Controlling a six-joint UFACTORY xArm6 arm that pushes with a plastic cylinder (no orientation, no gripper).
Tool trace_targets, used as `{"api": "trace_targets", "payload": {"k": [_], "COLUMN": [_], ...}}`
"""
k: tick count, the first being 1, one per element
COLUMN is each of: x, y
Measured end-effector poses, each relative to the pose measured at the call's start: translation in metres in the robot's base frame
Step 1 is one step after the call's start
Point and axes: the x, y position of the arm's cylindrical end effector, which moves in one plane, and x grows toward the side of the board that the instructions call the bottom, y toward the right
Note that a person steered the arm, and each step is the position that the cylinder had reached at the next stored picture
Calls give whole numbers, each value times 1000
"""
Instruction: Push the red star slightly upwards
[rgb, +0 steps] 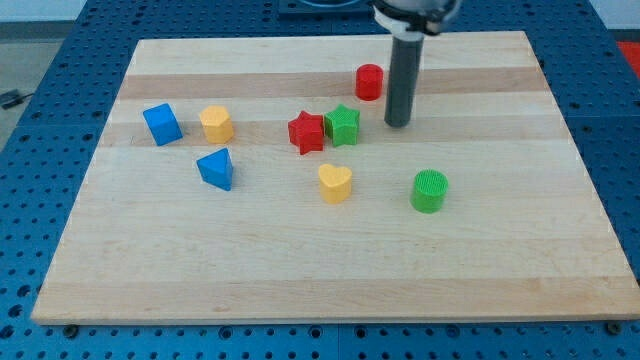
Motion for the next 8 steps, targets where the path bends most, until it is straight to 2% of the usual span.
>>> {"api": "trace_targets", "payload": {"k": [1,2,3,8], "x": [36,51,53,12], "y": [-26,-111,-151,-138]}}
